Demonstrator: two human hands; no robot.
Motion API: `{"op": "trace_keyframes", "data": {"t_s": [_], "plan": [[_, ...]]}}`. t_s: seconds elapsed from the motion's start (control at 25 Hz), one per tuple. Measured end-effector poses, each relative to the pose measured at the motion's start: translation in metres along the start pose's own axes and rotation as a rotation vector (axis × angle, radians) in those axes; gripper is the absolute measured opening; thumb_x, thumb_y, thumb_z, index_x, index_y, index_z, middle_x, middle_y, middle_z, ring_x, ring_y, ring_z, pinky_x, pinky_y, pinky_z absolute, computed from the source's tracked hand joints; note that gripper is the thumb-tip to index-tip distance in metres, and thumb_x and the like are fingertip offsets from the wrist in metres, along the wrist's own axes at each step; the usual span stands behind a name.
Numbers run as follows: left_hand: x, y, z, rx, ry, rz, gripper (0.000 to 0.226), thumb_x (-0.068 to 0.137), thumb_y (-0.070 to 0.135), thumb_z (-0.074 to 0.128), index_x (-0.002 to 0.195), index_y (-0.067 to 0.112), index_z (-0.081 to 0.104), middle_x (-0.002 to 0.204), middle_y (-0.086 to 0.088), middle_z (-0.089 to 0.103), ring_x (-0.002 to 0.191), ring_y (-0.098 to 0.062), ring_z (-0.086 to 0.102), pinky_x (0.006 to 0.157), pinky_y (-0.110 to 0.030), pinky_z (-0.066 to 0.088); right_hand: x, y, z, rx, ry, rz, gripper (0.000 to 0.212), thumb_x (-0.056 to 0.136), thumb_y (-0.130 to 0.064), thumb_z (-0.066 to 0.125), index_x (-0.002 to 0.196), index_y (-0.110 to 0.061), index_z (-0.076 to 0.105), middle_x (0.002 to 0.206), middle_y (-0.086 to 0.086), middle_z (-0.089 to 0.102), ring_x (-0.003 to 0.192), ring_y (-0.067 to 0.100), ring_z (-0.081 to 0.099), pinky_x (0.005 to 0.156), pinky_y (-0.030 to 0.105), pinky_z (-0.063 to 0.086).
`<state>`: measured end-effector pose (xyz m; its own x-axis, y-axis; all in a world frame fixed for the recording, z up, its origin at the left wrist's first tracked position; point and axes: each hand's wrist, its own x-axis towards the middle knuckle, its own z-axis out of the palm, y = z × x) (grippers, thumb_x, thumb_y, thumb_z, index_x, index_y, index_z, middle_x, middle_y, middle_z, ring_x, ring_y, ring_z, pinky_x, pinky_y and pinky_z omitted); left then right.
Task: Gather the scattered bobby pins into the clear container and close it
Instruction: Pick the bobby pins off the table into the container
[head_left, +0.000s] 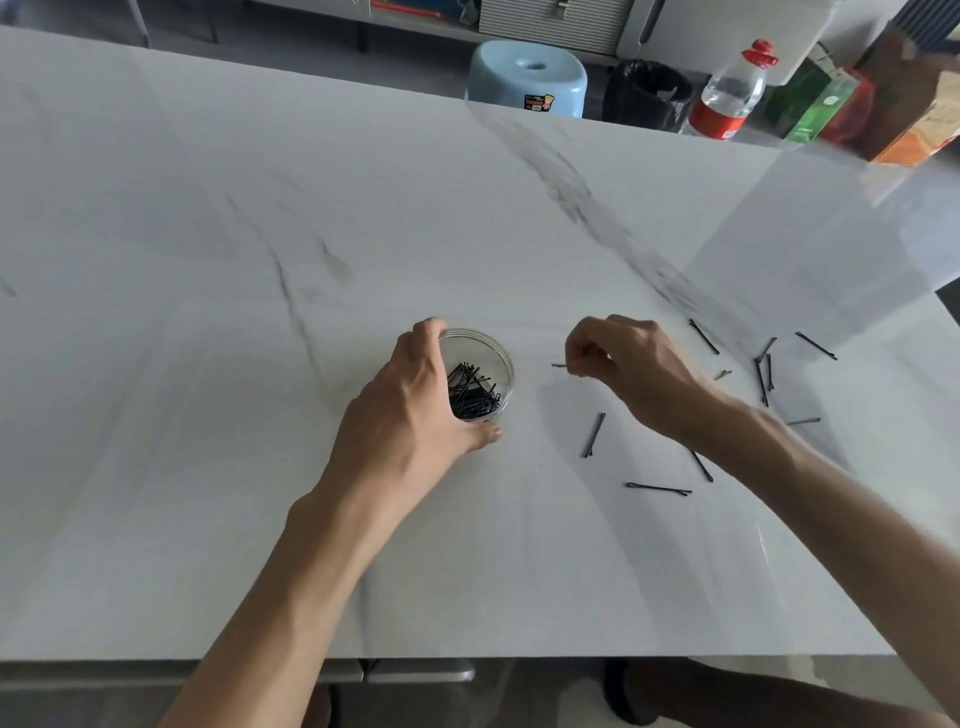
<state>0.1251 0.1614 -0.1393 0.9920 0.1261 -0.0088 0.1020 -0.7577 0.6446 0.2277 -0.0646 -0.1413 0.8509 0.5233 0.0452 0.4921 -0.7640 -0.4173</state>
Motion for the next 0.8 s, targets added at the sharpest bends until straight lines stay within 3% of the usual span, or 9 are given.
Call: {"op": "trace_keyframes", "data": {"t_s": [0.2, 0.36, 0.56, 0.68, 0.8], "plan": [[-0.001, 0.003, 0.006, -0.032, -0.009, -0.009, 0.089, 0.059, 0.048, 0.081, 0.128, 0.028, 0.029, 0.132, 0.01, 0.046, 0.113, -0.012, 0.049, 0.081, -0.024, 0.035, -0.057, -0.003, 0.001, 0.037, -0.062, -0.037, 0.016, 0.075, -0.009, 0.078, 0.09, -0.013, 0.074, 0.076, -0.002, 0.066, 0.073, 0.013, 0.057, 0.068, 0.033, 0.051], [0.0, 0.009, 0.012, -0.034, -0.011, 0.003, 0.086, 0.059, 0.048, 0.081, 0.127, 0.03, 0.03, 0.132, 0.012, 0.046, 0.113, -0.012, 0.049, 0.082, -0.026, 0.036, -0.057, 0.006, 0.005, 0.063, -0.065, -0.04, 0.012, 0.076, -0.009, 0.078, 0.082, -0.017, 0.073, 0.077, -0.005, 0.065, 0.076, 0.011, 0.052, 0.069, 0.027, 0.047], [0.003, 0.021, 0.024, -0.028, -0.023, 0.033, 0.085, 0.059, 0.049, 0.08, 0.126, 0.031, 0.03, 0.13, 0.012, 0.046, 0.112, -0.012, 0.05, 0.082, -0.026, 0.038, -0.057, 0.005, 0.006, -0.144, -0.02, -0.151, 0.005, 0.084, -0.016, 0.071, 0.085, -0.015, 0.066, 0.087, -0.004, 0.06, 0.082, 0.017, 0.051, 0.075, 0.028, 0.043], [0.003, 0.025, 0.029, -0.024, -0.016, 0.031, 0.086, 0.058, 0.051, 0.079, 0.126, 0.031, 0.03, 0.13, 0.011, 0.047, 0.113, -0.013, 0.051, 0.083, -0.029, 0.039, -0.071, 0.006, -0.011, -0.094, 0.013, -0.098, 0.005, 0.087, -0.018, 0.067, 0.084, -0.017, 0.062, 0.076, -0.012, 0.056, 0.073, 0.011, 0.048, 0.066, 0.019, 0.036], [0.003, 0.025, 0.031, -0.016, -0.01, 0.016, 0.089, 0.057, 0.053, 0.08, 0.127, 0.031, 0.029, 0.129, 0.013, 0.048, 0.113, -0.014, 0.051, 0.084, -0.03, 0.04, -0.095, 0.008, -0.024, -0.023, -0.074, 0.015, 0.007, 0.082, -0.018, 0.073, 0.082, -0.02, 0.067, 0.068, -0.017, 0.053, 0.063, 0.004, 0.046, 0.057, 0.01, 0.036]]}}
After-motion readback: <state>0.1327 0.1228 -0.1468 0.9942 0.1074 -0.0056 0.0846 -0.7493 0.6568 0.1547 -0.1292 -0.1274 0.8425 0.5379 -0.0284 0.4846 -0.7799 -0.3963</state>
